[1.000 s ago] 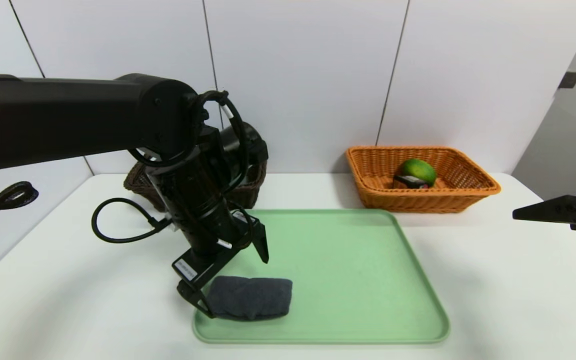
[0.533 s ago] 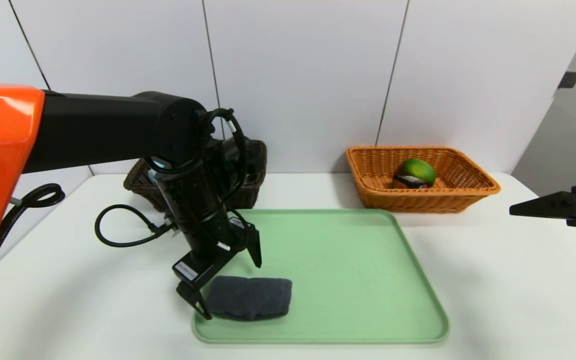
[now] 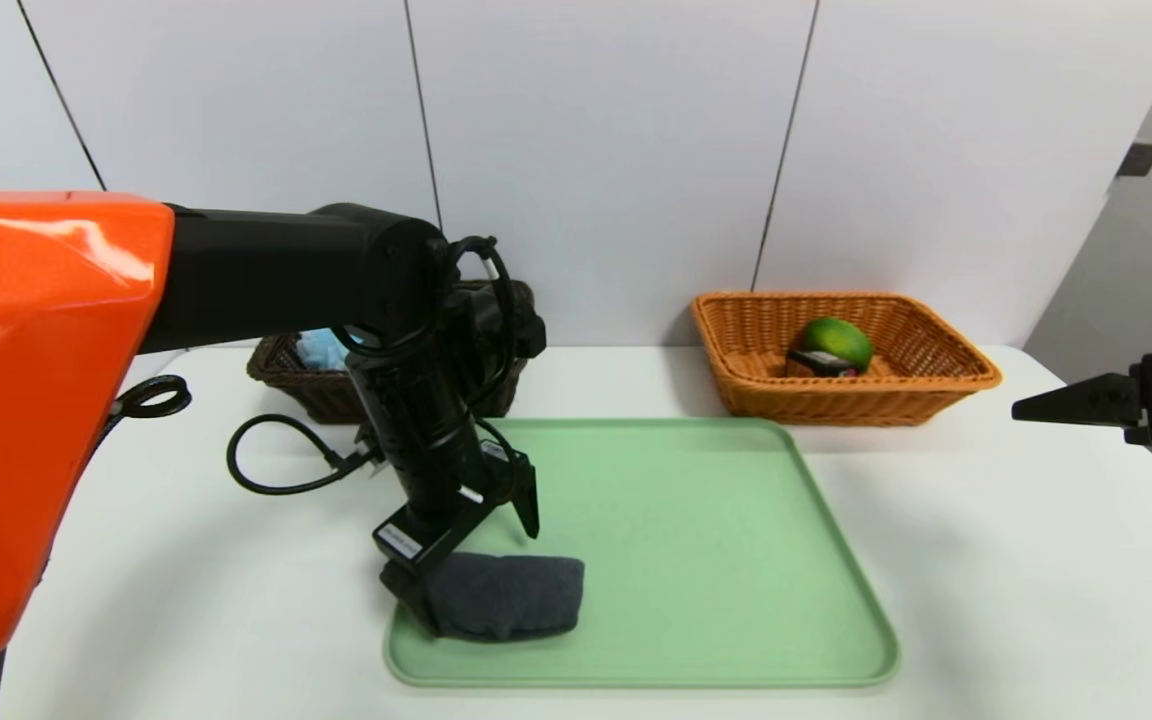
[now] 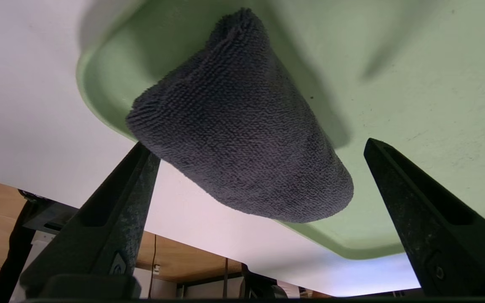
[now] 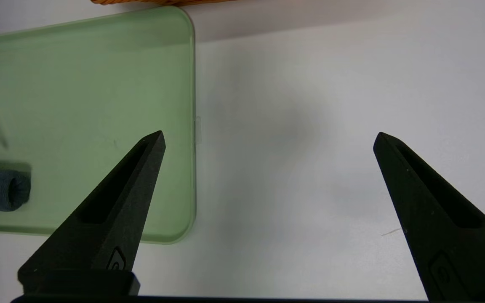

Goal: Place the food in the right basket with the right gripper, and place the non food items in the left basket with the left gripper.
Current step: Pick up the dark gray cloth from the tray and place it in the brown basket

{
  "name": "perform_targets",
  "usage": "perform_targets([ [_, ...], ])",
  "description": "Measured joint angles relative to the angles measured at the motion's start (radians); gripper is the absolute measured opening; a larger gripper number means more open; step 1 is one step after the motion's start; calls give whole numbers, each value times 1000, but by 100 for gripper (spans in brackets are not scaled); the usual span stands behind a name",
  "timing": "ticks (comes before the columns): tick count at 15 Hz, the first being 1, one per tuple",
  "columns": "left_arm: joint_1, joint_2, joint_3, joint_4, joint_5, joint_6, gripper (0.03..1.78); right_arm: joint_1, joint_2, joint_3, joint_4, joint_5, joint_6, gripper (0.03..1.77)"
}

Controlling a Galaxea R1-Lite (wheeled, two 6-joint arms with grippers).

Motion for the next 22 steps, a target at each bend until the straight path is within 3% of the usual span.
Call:
perform_targets([
  [12, -23, 41, -6, 37, -16, 26, 168, -20, 26, -10, -19, 0, -6, 171],
  [15, -23, 46, -5, 38, -19, 35, 117, -20, 27, -11, -20, 0, -6, 171],
  [19, -23, 45, -8, 44, -64, 62, 75, -20, 24, -10, -19, 0, -7, 171],
  [20, -23, 44, -14, 47, -67, 64, 40, -20, 24, -10, -18, 0, -7, 171],
  [21, -23, 42, -25, 51, -78, 65, 26, -20, 23, -10, -19, 0, -7, 171],
  [22, -23, 38, -37, 53, -105, 68, 26, -20, 22, -10, -18, 0, -7, 171],
])
